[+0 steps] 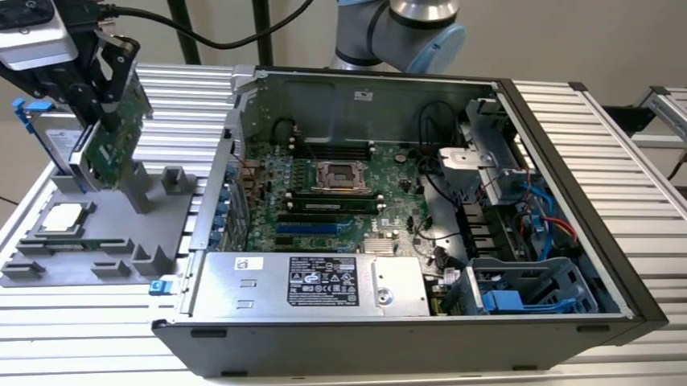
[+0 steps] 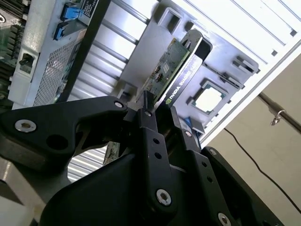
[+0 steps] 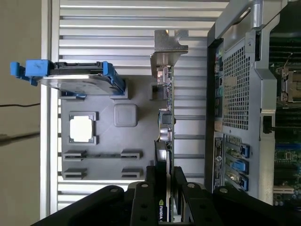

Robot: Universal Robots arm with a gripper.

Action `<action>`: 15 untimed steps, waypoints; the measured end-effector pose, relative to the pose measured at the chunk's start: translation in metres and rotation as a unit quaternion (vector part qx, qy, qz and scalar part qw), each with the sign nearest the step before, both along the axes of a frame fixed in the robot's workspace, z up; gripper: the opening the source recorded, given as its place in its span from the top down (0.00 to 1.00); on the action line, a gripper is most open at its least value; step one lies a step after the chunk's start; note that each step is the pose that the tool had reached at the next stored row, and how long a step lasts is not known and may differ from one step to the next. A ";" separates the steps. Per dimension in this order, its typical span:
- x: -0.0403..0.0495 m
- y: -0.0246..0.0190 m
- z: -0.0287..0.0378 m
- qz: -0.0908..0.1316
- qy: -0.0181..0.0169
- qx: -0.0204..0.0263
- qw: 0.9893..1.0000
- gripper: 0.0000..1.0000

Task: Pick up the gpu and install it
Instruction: 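Pick up the gpu and move the gpu toward the slot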

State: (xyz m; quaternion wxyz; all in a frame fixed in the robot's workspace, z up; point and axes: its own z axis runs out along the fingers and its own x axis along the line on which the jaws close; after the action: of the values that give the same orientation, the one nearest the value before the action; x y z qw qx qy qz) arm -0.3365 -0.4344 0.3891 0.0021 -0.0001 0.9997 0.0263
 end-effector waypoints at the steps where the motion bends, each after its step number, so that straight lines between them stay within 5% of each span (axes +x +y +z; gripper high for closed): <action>1: 0.0000 0.0000 0.0006 0.000 0.000 0.000 1.000 1.00; 15: 0.0000 0.0000 0.0052 0.000 0.000 0.000 1.000 1.00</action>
State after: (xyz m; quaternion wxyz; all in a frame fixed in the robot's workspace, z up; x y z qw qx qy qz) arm -0.3365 -0.4343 0.3942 0.0021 -0.0001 0.9997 0.0263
